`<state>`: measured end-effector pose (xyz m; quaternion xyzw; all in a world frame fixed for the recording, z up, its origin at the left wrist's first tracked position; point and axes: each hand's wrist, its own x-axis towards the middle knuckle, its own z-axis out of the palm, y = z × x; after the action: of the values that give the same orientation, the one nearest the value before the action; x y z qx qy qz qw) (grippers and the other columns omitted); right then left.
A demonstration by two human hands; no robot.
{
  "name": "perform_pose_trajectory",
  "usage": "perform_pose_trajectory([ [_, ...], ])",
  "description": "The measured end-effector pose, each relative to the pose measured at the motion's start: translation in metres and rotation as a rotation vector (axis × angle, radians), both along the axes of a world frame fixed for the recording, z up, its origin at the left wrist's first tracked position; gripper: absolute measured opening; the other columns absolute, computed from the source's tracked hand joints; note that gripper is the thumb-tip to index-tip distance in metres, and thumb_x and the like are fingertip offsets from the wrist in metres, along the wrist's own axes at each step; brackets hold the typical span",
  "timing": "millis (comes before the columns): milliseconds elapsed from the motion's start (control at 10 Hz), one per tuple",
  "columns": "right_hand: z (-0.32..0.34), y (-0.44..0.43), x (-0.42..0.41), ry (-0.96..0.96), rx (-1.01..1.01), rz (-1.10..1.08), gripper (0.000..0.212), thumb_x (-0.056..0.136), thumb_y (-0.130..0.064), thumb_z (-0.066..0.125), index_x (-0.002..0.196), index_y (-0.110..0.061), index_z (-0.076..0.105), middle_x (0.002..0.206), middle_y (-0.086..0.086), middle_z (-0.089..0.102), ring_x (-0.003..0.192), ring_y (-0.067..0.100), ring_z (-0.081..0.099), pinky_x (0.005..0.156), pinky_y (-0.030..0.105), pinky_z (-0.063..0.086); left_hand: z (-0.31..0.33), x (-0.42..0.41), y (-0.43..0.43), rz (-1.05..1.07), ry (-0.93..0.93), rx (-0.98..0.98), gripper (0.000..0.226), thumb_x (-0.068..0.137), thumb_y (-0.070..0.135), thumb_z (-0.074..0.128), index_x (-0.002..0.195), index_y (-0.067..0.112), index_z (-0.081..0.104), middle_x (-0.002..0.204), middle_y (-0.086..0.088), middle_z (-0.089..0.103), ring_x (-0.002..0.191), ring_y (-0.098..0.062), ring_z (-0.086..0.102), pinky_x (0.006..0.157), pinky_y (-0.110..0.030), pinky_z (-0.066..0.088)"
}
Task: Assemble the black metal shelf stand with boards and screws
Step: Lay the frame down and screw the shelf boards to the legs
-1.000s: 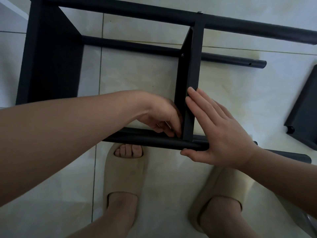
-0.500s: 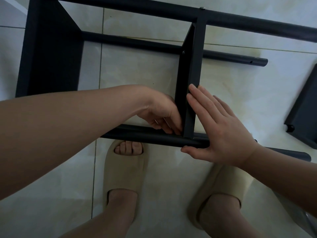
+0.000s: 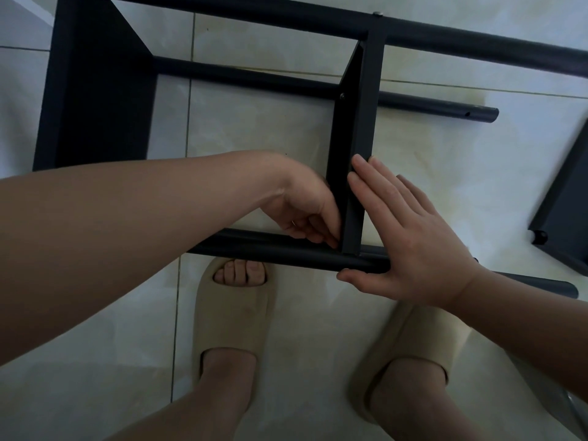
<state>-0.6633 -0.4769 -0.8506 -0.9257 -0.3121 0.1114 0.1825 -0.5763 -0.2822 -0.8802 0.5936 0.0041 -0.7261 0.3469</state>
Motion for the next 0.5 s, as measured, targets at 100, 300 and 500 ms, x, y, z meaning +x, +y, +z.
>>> perform_pose_trajectory([
  [100, 0.0003, 0.0005, -0.0001, 0.003, -0.005, 0.002, 0.106, 0.084, -0.072, 0.058, 0.157, -0.002, 0.025, 0.167, 0.011, 0.016, 0.156, 0.028, 0.013, 0.116, 0.059, 0.031, 0.0000, 0.0023, -0.0005, -0.014, 0.024, -0.005, 0.014, 0.089, 0.009, 0.066, 0.081, 0.020, 0.072, 0.079, 0.005, 0.071, 0.070, -0.007, 0.060, 0.068, -0.021, 0.042],
  [300, -0.0005, 0.0007, -0.0001, 0.003, -0.007, 0.004, 0.106, 0.084, -0.072, 0.058, 0.157, -0.002, 0.026, 0.167, 0.012, 0.016, 0.156, 0.028, 0.013, 0.116, 0.059, 0.031, 0.0001, 0.0030, 0.0002, -0.056, 0.004, 0.005, 0.007, 0.090, 0.022, 0.067, 0.088, 0.025, 0.073, 0.086, 0.008, 0.073, 0.078, -0.008, 0.062, 0.073, -0.024, 0.046],
  [500, -0.0009, 0.0002, -0.0001, -0.003, -0.007, 0.001, 0.106, 0.084, -0.072, 0.058, 0.157, -0.002, 0.025, 0.167, 0.011, 0.016, 0.156, 0.028, 0.013, 0.116, 0.059, 0.031, -0.0035, 0.0028, -0.0015, -0.033, 0.030, 0.014, 0.008, 0.091, 0.016, 0.066, 0.085, 0.020, 0.070, 0.075, 0.007, 0.070, 0.066, -0.006, 0.057, 0.065, -0.019, 0.043],
])
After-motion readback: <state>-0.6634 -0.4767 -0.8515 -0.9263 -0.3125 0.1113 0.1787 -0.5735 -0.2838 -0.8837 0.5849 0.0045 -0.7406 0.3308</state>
